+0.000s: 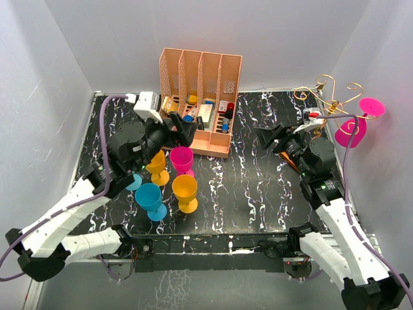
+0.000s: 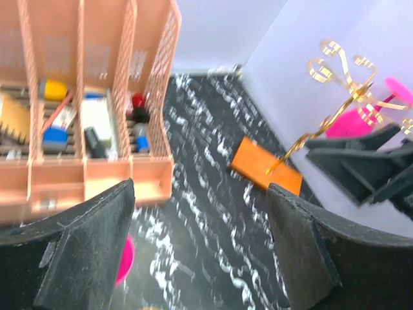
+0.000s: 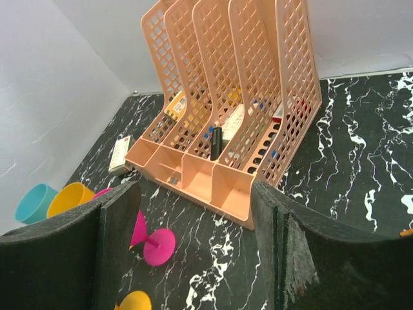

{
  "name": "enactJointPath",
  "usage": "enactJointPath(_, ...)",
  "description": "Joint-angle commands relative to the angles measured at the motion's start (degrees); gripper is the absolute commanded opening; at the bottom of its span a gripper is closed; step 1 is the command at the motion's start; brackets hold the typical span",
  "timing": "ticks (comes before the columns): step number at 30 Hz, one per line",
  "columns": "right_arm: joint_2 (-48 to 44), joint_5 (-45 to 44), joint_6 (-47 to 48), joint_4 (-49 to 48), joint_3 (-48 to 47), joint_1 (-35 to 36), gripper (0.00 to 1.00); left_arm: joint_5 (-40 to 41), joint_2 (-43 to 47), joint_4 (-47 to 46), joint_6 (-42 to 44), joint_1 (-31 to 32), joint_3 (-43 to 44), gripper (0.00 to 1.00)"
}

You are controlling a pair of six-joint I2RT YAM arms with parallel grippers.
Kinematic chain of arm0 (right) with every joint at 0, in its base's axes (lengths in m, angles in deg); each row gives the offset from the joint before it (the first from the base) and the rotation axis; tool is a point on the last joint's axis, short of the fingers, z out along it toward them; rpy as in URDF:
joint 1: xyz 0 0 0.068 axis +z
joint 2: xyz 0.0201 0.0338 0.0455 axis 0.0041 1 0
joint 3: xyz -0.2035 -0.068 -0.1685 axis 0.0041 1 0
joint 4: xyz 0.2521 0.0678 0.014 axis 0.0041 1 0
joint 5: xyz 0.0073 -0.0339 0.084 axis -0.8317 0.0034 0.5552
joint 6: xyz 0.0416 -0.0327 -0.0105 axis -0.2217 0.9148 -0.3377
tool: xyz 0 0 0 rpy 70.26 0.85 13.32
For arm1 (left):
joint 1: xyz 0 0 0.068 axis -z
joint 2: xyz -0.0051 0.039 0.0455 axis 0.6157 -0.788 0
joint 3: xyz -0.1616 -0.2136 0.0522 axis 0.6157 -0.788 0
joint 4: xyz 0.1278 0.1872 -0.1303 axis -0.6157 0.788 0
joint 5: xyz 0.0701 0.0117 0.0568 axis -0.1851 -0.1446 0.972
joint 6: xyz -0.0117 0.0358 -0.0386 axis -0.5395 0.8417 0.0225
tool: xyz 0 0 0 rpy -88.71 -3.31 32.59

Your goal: Take the wine glass off the wine glass rack

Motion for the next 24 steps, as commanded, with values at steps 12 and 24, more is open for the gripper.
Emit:
enactJointPath(12,3.5,-4.97,10.74,20.72,-22.81,0.24,0.75,-0.25,-5.27,-35.24,20.01,-0.17,-5.6,0.97)
enactJointPath(24,18.83,-33.8,23.09,33.09,-47.96,0.28,0.74,1.11,-4.31,-32.91,21.91,-0.23,-9.92,0.97)
